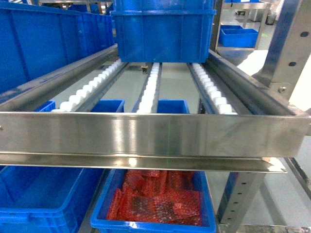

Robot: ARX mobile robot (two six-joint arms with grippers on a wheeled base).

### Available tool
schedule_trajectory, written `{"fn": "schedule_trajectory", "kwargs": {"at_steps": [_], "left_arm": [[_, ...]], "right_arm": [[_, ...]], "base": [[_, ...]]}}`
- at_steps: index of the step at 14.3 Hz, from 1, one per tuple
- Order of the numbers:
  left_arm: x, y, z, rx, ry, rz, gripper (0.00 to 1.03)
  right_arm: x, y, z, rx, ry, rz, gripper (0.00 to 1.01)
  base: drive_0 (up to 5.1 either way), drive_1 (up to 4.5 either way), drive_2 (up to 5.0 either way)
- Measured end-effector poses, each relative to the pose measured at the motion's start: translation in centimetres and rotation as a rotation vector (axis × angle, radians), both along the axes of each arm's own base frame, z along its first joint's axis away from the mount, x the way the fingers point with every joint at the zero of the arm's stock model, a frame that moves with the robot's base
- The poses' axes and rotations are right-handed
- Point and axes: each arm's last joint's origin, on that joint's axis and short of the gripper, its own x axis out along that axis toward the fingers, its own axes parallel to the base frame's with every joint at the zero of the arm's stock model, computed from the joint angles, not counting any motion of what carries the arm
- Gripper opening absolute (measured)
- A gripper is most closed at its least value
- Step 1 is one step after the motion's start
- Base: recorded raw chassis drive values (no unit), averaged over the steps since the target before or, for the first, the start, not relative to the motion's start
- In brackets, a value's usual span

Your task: Pick blue part to blue bin on bottom shelf

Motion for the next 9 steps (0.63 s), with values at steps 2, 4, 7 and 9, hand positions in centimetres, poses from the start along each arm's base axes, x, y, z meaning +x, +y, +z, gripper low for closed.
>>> {"fn": "schedule_trajectory", "kwargs": {"at_steps": [2,4,7,9], "left_arm": [[0.0,0.0,0.0,0.0,0.0,0.0,0.44],[0.0,0.0,-0.02,0.001,0.002,0.0,0.44],[-0.03,0.06,0.01,0.0,-0.001,0.012,0.44],[-0.01,0.01,-0.01,0.0,0.001,0.003,0.44]], "right_arm": [[0.0,0.0,0.03,0.0,-0.003,0.0,0.98],[0.0,0.0,0.0,0.0,0.0,0.0,0.98],[0.0,0.02,0.04,0.0,-0.004,0.005,0.98],[0.0,0.0,0.0,0.0,0.0,0.001,0.98]], "base": [[-5.0,2.37,2.4],[-5.1,2.33,2.3],[-5.1,2.33,2.3],[-5.1,2.33,2.3]]}}
